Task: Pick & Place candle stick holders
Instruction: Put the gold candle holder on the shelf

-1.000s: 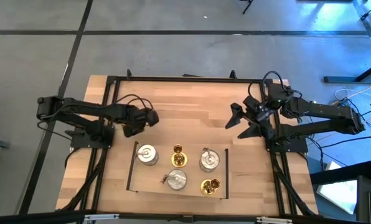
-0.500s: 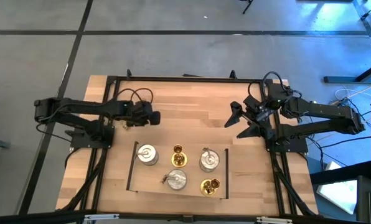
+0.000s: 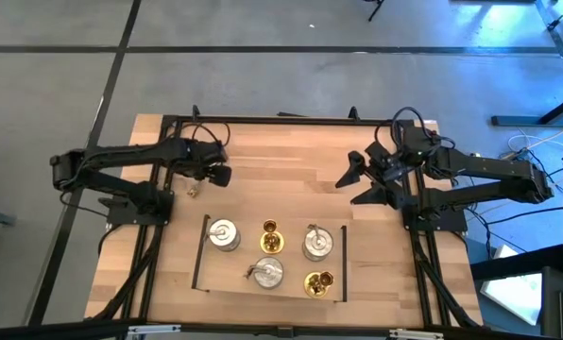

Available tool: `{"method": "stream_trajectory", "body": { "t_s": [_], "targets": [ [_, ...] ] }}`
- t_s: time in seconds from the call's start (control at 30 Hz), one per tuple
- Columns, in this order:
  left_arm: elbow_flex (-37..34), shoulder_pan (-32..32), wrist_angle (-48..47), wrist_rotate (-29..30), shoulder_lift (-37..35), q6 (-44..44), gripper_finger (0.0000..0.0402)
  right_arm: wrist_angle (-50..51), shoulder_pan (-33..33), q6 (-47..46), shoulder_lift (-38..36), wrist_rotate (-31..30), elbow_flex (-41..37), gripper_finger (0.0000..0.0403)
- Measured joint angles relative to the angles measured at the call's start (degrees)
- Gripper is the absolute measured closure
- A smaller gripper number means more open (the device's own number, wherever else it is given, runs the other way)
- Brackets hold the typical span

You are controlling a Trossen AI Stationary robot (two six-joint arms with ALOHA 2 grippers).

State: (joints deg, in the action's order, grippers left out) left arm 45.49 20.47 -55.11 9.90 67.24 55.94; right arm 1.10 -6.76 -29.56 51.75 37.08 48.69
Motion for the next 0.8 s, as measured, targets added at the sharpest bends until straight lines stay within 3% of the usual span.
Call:
{"method": "stream_trajectory", "body": {
  "t_s": [0.2,0.43,0.63,0.8],
  "targets": [
    [-1.13,0.85,0.62,-0.33,1.03,-4.28,0.0194,-0.1,-0.02,-0.06,-0.04,-2.39,0.0,0.0065],
    [0.47,0.92,1.51,8.22,1.16,-20.51,0.0194,-0.06,-0.04,-0.22,-0.02,-6.01,0.0,0.0065],
    [0.51,6.83,3.89,4.18,1.81,-32.46,0.0194,-0.08,-0.02,-1.09,0.0,-8.09,0.0,0.0065],
    [0.53,11.79,8.02,-0.6,6.3,-38.38,0.0194,-0.06,-0.04,-1.11,0.0,-8.56,0.0,0.0065]
  ]
}}
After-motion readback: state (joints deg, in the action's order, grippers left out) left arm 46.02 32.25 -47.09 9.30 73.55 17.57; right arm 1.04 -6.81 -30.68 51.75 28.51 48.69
